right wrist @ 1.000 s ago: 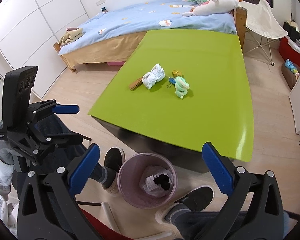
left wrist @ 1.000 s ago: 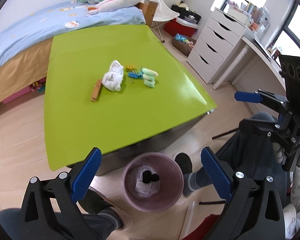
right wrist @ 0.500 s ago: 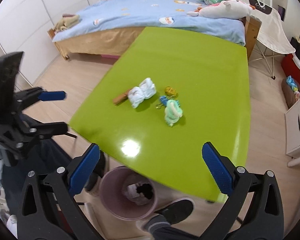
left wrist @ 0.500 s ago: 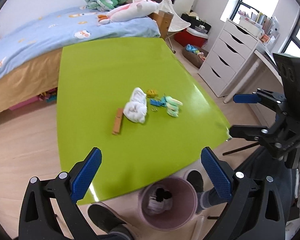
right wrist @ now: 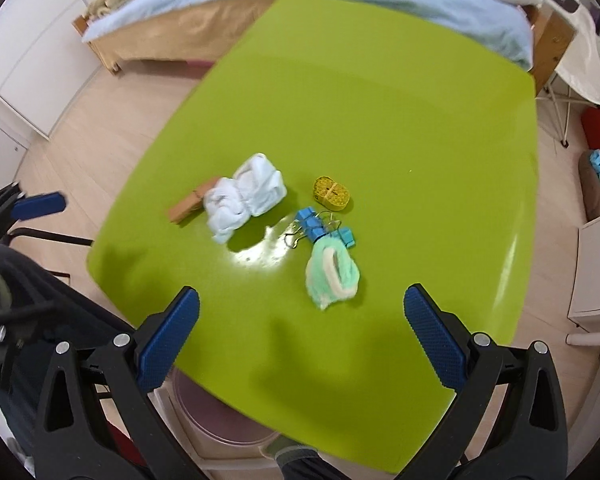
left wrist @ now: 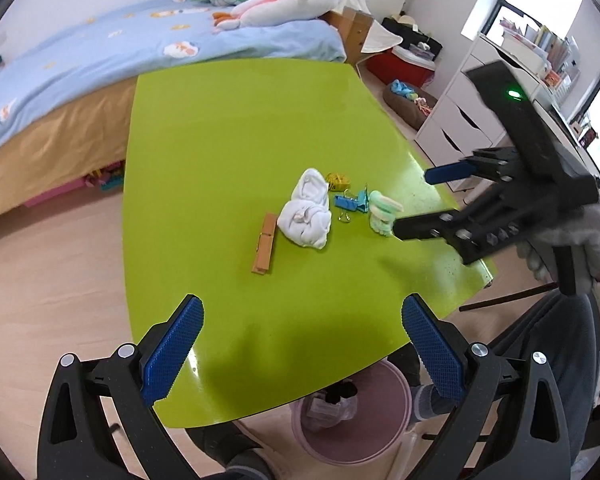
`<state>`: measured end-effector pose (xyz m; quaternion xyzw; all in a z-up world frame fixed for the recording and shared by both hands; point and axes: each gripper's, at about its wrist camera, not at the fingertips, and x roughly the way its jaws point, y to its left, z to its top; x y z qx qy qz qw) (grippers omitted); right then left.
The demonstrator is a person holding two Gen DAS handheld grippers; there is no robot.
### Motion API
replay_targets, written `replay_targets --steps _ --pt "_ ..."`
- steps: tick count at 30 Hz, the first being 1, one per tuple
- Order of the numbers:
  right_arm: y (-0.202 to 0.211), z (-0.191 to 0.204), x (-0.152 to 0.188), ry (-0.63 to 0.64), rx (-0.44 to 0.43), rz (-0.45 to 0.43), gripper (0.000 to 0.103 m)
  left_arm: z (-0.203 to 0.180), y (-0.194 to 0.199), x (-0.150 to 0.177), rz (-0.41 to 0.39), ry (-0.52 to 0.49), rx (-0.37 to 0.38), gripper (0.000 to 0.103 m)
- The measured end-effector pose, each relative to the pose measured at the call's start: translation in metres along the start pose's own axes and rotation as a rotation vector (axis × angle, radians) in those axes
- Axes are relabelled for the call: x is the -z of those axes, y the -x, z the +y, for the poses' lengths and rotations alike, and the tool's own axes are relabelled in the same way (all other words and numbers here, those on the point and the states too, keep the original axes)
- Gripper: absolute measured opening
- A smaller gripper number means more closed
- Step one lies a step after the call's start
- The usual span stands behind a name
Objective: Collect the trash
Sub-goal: 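Grasp the green-white hair tie with the right tool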
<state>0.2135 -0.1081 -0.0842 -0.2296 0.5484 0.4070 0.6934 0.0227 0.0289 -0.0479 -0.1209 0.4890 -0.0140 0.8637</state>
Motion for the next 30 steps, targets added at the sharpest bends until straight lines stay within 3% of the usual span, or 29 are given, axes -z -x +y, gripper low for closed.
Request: replay_targets --steps 4,6,13,17,30 --pt "-0.017 -0.006 -0.01 -0.008 0.002 0.053 0.096 0.004 -0.004 0.003 0.009 0.011 0.0 0.096" --pt "-0.023 -0.006 -0.011 -0.005 0.007 0.071 0.078 0.005 -0.005 0.005 0.012 0.018 0.002 0.096" --pt "-0.031 -0.006 -0.011 0.01 0.015 0.081 0.056 0.008 -0.01 0.002 0.017 0.025 0.007 0.096" --pt "-0.03 -0.009 -0.009 0.012 0.022 0.071 0.033 0.008 -0.013 0.004 0.021 0.026 0.008 0.095" --pt "0.013 -0.023 0.024 -0.047 -0.033 -0.043 0.027 -0.003 -0.017 -0.013 0.022 -0.028 -0.004 0.096"
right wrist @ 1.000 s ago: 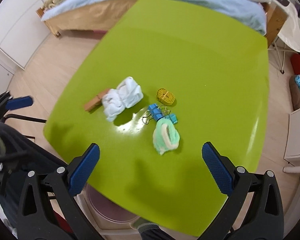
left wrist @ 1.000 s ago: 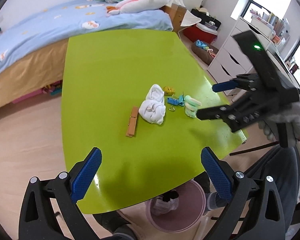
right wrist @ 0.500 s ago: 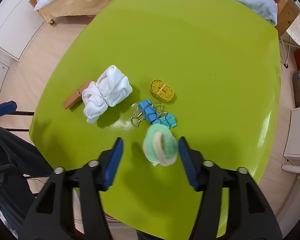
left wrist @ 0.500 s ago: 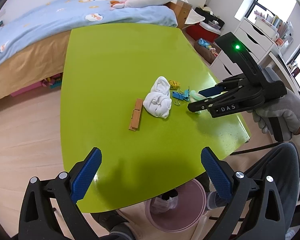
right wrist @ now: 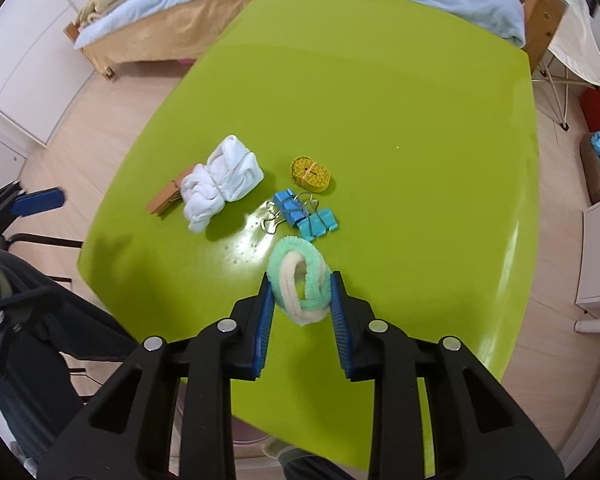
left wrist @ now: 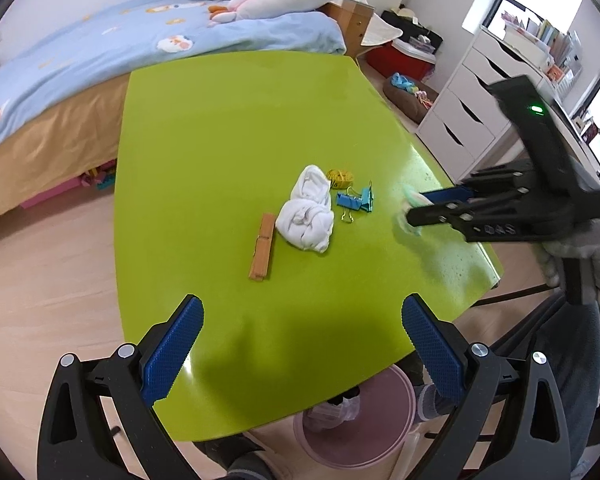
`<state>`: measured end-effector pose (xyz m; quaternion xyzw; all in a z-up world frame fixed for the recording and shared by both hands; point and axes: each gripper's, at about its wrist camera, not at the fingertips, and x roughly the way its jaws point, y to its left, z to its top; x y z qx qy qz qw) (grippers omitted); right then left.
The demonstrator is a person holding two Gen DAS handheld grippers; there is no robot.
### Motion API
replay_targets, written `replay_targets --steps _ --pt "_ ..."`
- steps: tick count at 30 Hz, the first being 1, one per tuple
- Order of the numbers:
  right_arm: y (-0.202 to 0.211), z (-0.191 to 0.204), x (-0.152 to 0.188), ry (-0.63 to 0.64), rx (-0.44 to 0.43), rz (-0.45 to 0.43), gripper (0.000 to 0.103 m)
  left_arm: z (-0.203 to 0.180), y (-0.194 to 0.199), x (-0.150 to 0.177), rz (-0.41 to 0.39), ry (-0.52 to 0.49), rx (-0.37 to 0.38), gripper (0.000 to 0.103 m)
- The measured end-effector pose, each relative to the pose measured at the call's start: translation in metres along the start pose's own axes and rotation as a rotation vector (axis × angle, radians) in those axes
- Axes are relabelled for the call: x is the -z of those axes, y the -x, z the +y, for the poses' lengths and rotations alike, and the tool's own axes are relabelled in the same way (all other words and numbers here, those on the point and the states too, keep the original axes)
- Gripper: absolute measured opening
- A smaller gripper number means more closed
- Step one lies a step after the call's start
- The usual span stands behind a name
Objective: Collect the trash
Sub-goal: 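Grasp the green-white hair tie with the right tool, then grasp the white socks with the left tool while the right tool holds the hair tie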
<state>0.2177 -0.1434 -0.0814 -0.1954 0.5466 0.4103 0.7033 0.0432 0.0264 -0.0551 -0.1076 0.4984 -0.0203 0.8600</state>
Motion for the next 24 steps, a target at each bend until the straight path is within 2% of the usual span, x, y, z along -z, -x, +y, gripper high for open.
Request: replay_targets --steps 9,16,17,19,20,22,24 --pt "0.015 0.004 0.02 -0.006 -0.024 -0.035 0.027 -0.018 -0.028 -0.04 0.05 -0.097 -0.011 0.096" --pt "0.015 -0.004 0.025 -0.02 -0.025 -0.034 0.027 -0.025 -0.069 -0.062 0.123 -0.162 -0.073 0.094" --pt "0.016 -0.005 0.026 -0.022 -0.025 -0.035 0.027 -0.026 -0.076 -0.064 0.134 -0.174 -0.082 0.09" --pt "0.016 -0.007 0.027 -0.026 -0.026 -0.035 0.027 -0.028 -0.084 -0.064 0.155 -0.183 -0.096 0.075" --pt "0.015 -0.008 0.027 -0.028 -0.027 -0.036 0.027 -0.029 -0.089 -0.064 0.164 -0.188 -0.108 0.073" --pt "0.015 -0.009 0.028 -0.029 -0.029 -0.036 0.027 -0.03 -0.095 -0.064 0.175 -0.201 -0.128 0.056" --pt "0.014 -0.009 0.028 -0.03 -0.03 -0.036 0.027 -0.031 -0.098 -0.064 0.172 -0.206 -0.147 0.044"
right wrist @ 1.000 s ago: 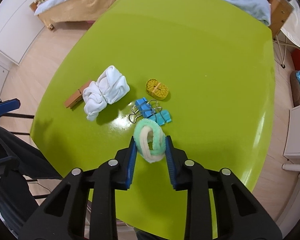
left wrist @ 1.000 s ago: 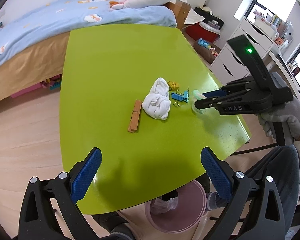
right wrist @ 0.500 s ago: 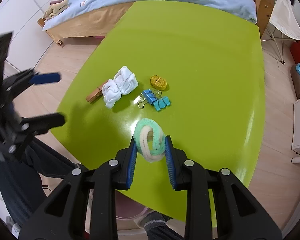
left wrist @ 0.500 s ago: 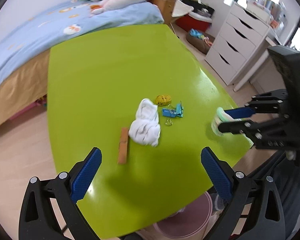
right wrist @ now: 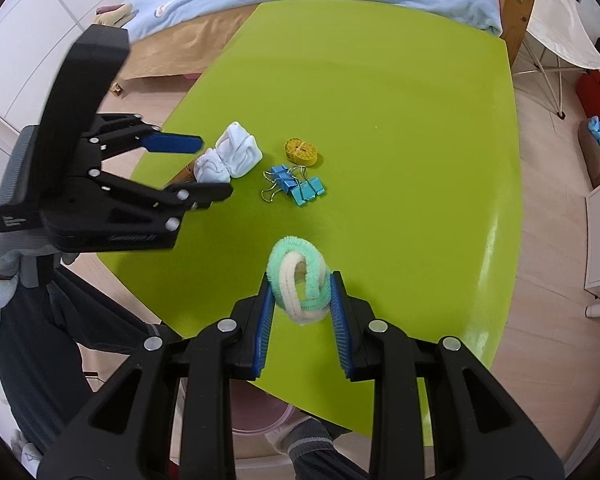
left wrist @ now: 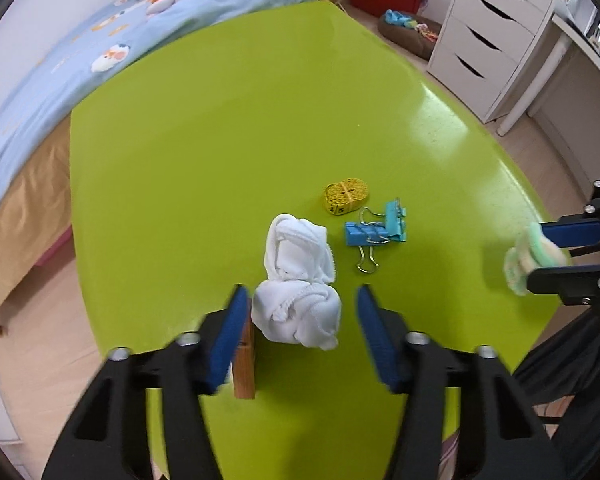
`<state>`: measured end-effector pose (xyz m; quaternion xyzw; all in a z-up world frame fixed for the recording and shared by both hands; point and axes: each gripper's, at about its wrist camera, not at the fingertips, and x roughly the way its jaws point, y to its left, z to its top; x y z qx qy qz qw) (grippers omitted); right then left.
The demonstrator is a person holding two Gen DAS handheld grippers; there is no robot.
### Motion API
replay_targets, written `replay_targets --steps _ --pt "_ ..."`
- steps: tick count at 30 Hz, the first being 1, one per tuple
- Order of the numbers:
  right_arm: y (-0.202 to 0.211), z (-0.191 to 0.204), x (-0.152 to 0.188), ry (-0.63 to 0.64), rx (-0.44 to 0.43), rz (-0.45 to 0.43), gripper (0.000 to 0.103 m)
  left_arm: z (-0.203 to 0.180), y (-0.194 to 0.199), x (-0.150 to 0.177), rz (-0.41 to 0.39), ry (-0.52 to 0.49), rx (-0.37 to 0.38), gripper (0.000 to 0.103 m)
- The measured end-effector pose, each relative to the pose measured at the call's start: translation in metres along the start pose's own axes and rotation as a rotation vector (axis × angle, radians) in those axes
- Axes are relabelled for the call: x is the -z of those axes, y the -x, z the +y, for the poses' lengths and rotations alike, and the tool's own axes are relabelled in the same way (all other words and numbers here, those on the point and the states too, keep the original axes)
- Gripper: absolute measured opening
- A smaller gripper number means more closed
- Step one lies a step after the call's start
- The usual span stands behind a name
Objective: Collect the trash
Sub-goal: 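Grasp the white socks with the left tool while the right tool holds the hair tie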
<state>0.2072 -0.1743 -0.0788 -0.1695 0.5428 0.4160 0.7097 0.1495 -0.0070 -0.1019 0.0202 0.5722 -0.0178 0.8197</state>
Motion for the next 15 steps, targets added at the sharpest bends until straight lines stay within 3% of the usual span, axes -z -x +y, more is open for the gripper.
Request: replay_targets --steps 6,15 --pt "-0.003 0.001 -0.002 0.0 -0.001 -0.002 0.027 -0.002 0.0 0.002 -0.013 -0.012 -0.025 0.025" --pt "0.007 0.01 0.002 0.02 0.009 -0.035 0.027 -0.006 0.03 0.01 -0.079 -0.005 0.002 0.023"
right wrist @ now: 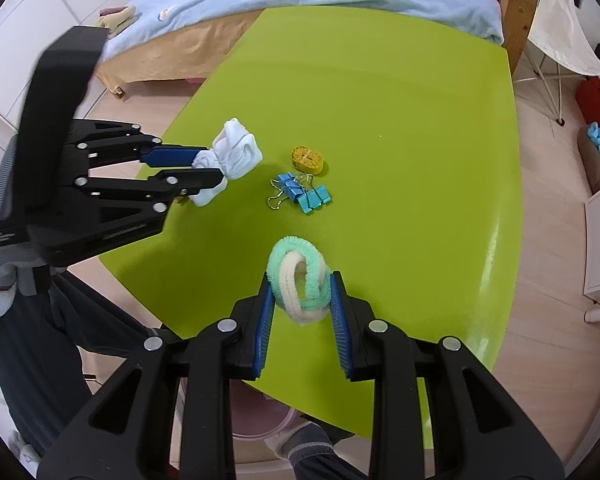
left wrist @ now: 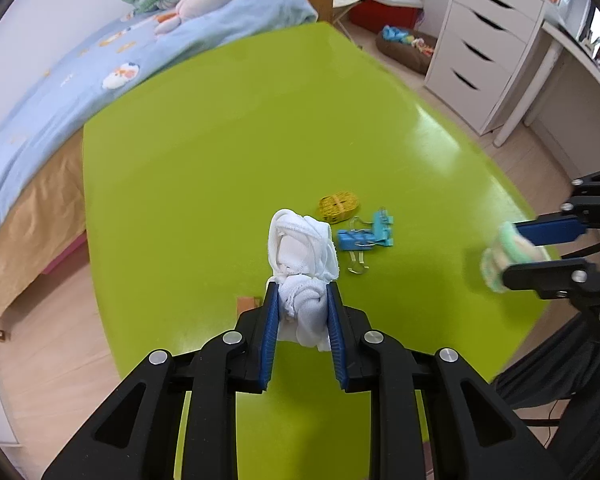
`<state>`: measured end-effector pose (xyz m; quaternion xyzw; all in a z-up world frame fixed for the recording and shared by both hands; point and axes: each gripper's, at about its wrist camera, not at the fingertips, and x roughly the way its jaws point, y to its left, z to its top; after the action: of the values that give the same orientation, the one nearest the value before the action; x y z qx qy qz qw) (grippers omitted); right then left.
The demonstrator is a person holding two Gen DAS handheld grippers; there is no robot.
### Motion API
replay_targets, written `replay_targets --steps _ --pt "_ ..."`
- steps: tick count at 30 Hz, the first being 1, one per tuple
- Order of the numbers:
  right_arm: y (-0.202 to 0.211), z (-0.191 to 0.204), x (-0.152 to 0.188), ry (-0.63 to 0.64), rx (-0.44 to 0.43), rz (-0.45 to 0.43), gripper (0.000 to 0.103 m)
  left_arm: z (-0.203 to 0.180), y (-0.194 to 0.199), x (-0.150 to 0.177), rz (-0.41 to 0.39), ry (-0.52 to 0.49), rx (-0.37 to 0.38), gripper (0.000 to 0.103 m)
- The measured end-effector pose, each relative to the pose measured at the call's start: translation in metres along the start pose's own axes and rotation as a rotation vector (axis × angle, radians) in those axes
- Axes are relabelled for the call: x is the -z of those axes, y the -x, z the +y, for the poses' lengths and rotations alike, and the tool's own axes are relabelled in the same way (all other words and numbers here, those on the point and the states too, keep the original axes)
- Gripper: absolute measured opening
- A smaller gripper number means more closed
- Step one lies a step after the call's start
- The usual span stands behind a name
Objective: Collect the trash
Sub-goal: 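Grasp the white socks with the left tool while the right tool holds the hair tie, then carry the white socks and green-white hair tie over the trash bin with both tools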
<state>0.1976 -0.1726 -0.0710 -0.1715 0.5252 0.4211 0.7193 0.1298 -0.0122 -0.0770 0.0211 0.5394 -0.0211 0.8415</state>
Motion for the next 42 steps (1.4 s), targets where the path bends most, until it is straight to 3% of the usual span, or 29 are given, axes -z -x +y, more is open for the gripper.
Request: replay_targets --steps 7,20,33,42 --pt "0.026 0.016 0.011 0.026 -0.001 -0.058 0.027 -0.009 0.05 0.018 -0.085 0.007 0.059 0.023" --pt "0.085 0.059 0.064 0.07 -0.017 -0.194 0.027 -0.038 0.121 0.086 -0.199 0.012 0.077 0.023" --pt "0.093 0.082 0.121 0.051 -0.028 -0.188 0.027 -0.063 0.126 0.142 -0.164 0.03 0.155 0.023" --pt "0.095 0.087 0.14 0.034 -0.042 -0.18 0.027 -0.078 0.122 0.155 -0.132 0.004 0.199 0.026"
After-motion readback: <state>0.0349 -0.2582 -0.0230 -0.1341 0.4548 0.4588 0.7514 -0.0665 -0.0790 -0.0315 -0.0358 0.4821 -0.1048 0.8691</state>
